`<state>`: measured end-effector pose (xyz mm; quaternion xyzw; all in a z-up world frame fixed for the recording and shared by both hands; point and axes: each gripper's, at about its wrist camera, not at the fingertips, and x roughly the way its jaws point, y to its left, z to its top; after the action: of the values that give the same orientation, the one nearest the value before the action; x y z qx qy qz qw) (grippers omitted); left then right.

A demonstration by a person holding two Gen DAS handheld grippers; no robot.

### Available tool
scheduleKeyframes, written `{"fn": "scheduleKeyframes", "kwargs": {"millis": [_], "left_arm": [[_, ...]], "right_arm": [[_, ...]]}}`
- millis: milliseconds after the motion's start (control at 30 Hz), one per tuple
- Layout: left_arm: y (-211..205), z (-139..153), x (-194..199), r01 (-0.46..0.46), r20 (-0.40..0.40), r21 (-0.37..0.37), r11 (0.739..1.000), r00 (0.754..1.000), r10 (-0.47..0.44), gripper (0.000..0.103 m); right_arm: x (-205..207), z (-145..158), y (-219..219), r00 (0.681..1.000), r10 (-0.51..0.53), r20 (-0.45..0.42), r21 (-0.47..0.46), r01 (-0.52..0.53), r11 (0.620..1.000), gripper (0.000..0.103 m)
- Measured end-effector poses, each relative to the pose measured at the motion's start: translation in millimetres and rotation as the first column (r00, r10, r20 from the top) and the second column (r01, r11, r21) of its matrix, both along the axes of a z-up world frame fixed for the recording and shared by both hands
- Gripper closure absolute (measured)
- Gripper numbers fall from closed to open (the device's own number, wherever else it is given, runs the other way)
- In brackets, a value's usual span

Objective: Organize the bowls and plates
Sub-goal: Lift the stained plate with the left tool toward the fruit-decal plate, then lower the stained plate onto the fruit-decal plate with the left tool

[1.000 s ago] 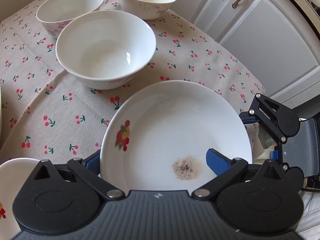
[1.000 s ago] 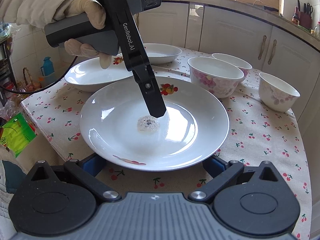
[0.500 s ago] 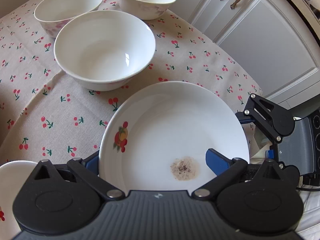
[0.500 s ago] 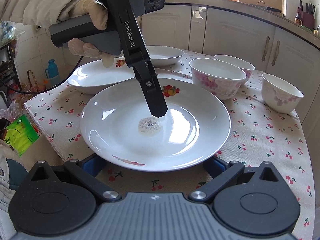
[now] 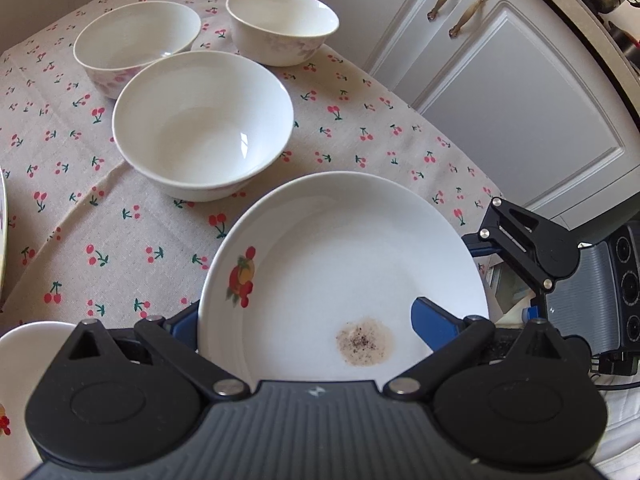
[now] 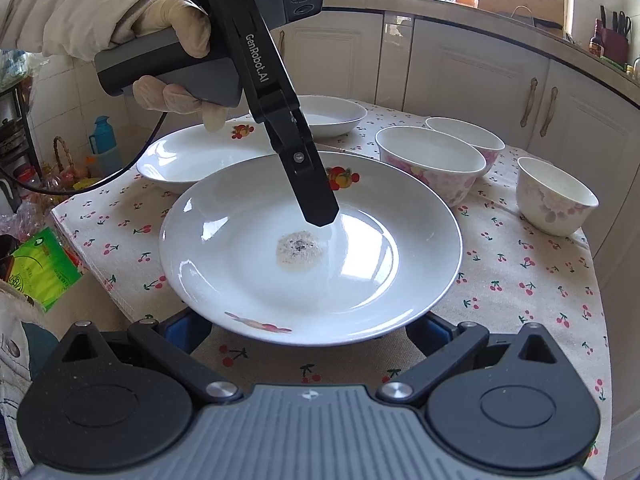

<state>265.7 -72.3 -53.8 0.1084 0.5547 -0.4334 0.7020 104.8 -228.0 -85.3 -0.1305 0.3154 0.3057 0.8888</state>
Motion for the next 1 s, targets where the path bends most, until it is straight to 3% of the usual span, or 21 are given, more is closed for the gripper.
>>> {"fn": "scheduleKeyframes", "kwargs": {"millis": [567,1000], "left_arm": [[60,28,-13,-0.126,0.065,-0.017,0.992,0.990,0.127,0.002],[127,24,-10,-0.248,0.066,-0.031,0.968,0.966,0.250,0.002]], "right_arm": [[14,20,36,0.995,0.095,0.023,0.035,-0.095,0.995,0.000],[44,21,88,0.986,0.168,0.005,0.045,-0.168,0.985,0.000]]}}
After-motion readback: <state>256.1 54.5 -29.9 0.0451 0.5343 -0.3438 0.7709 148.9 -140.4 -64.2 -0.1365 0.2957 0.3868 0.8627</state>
